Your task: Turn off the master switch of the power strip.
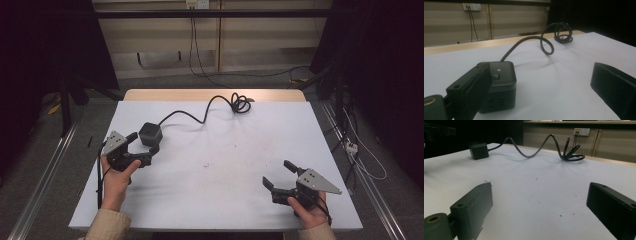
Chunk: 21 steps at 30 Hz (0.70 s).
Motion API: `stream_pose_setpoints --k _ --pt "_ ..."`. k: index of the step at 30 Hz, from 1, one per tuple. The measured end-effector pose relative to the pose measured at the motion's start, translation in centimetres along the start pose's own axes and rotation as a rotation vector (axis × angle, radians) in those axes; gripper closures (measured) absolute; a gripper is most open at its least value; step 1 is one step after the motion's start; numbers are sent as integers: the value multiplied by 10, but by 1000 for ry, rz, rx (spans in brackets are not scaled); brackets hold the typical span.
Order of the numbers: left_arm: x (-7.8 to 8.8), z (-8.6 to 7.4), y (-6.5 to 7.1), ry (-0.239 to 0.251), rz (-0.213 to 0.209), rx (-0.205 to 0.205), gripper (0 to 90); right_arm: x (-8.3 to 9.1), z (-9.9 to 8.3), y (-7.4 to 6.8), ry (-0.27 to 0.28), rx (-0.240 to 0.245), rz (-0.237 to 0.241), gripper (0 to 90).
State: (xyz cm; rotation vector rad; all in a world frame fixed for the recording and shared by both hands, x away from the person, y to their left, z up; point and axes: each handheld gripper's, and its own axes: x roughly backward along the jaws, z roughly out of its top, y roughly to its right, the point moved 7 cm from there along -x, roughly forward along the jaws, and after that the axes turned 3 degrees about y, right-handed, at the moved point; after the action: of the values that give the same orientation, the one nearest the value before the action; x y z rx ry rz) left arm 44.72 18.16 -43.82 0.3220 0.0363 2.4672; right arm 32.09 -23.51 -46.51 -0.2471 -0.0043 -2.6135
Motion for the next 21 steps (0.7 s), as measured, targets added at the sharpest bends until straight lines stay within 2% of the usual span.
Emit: stream_pose_setpoints --k 8,14,21 --pt "-5 1 -4 -10 7 -13 34 0 0 0 2 0 -1 65" --pt "-10 0 -8 -20 17 -4 34 0 0 0 0 0 2 65" --pt "-13 -1 -13 -29 44 -10 36 0 0 0 0 -1 3 67"
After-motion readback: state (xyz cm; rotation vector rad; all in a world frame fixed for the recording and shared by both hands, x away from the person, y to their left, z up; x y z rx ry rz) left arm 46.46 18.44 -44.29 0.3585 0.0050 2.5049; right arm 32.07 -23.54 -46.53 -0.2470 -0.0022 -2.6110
